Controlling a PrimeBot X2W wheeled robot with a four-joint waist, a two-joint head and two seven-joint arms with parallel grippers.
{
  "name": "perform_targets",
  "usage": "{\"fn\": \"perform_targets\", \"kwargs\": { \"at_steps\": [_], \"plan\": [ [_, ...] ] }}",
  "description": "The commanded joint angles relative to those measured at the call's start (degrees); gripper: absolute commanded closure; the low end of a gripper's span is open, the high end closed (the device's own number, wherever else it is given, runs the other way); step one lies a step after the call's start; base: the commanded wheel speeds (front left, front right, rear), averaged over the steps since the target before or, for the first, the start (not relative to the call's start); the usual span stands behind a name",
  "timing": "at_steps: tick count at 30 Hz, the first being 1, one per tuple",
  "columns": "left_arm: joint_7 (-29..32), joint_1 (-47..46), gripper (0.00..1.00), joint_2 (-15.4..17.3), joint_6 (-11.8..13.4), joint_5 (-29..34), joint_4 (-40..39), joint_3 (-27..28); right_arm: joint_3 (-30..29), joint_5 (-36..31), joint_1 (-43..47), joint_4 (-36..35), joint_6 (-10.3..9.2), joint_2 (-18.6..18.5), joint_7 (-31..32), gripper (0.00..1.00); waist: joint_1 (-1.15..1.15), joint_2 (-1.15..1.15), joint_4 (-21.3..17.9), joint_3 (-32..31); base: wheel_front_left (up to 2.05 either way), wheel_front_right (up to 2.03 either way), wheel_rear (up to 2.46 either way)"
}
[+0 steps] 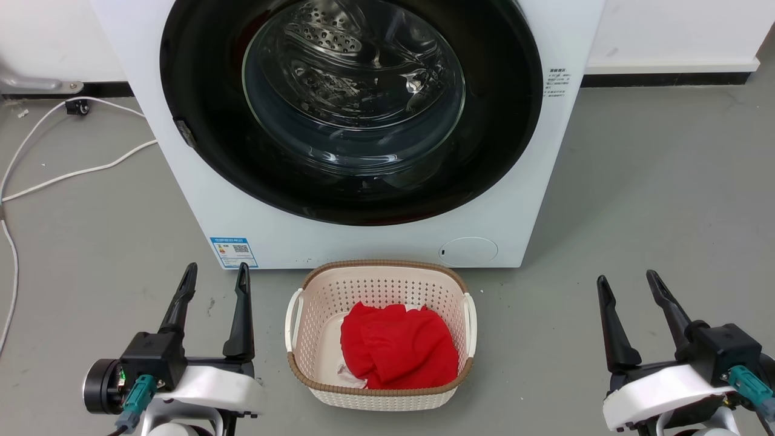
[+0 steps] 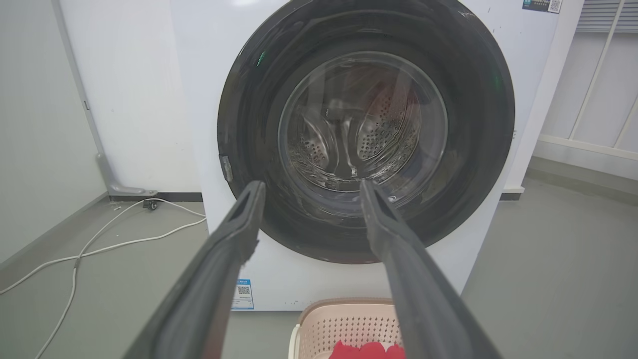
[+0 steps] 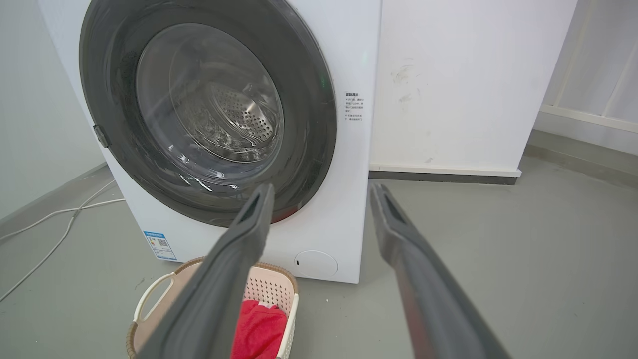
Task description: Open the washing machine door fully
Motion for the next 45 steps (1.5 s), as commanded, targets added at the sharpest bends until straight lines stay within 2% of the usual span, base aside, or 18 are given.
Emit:
{"fn": "perform_targets", "kwargs": {
  "at_steps": [1, 12, 27, 28, 29, 30, 36, 37, 38, 43, 45],
  "plan": [
    [-0.5, 0.5, 0.0, 0.0, -0.2, 0.9, -0.3, 0.3, 0.0, -1.1, 0.5, -0.5, -0.02, 0.2, -0.4, 0.0, 0.0, 0.0, 0.0, 0.0, 0.0, 0.0, 0.0],
    [-1.6, 0.8, 0.0, -0.8, -1.3, 4.5, -0.3, 0.9, -0.3, -3.6, 0.6, 0.1, -0.03, 0.3, -1.1, 0.0, 0.0, 0.0, 0.3, 0.0, 0.0, 0.0, 0.0],
    [-1.7, 0.9, 0.0, -1.8, -2.4, 3.5, 0.4, 2.1, -0.4, -1.9, 0.0, 1.1, -0.02, 0.3, -1.0, 0.0, 0.0, 0.0, 0.1, 0.1, 0.0, 0.0, 0.0],
    [-1.7, 0.9, 0.0, -1.8, -2.4, 3.6, 0.4, 2.1, -0.3, -1.4, 0.0, 1.2, -0.02, 0.3, -0.8, 0.07, 0.0, 0.0, 0.1, 0.0, 0.0, 0.0, 0.0],
    [-1.7, 0.9, 0.0, -1.9, -2.4, 3.7, 0.4, 2.1, -0.2, -1.3, 0.0, 1.2, -0.02, 0.3, -0.8, 0.81, 0.0, 0.0, 0.1, 0.1, 0.0, 0.0, 0.0],
    [-1.7, 0.9, 0.0, -1.9, -2.4, 3.8, 0.4, 2.2, -0.1, -1.3, 0.0, 1.2, -0.02, 0.3, -0.8, 1.0, 0.0, 0.0, 0.1, 0.1, 0.0, 0.0, 0.0],
    [-1.7, 0.9, 0.0, -2.1, -2.5, 4.0, 0.5, 2.4, 0.2, 2.3, -0.4, 1.4, -0.02, 0.3, -1.7, 1.0, 0.0, 0.0, 0.1, 0.1, 0.0, 0.0, 0.0],
    [-1.7, 0.8, 0.0, -2.2, -2.6, 4.0, 0.6, 2.4, 0.5, 10.9, -0.5, 2.1, -0.03, 0.3, -2.6, 1.0, 0.0, 0.0, 0.1, 0.1, 0.0, 0.0, 0.0],
    [-1.7, 0.6, 0.0, -2.2, -2.7, 4.0, 0.7, 2.6, 1.7, 28.0, -1.4, 3.6, -0.02, 0.3, -4.5, 1.0, 0.0, 0.0, 0.2, 0.2, 0.0, 0.0, 0.0],
    [-1.7, 0.4, 0.0, -2.3, -2.9, 4.1, 0.7, 2.6, 3.0, 52.5, -3.8, 5.5, -0.02, 0.3, -6.1, 1.0, 0.0, 0.0, 0.2, 0.2, 0.0, 0.0, 0.0],
    [-1.7, 0.2, 0.0, -2.4, -2.9, 4.0, 0.7, 2.7, 2.9, 60.1, -5.4, 6.1, -0.02, 0.3, -6.3, 1.0, 0.0, 0.0, 0.2, 0.3, 0.0, 0.0, 0.0]
  ]
}}
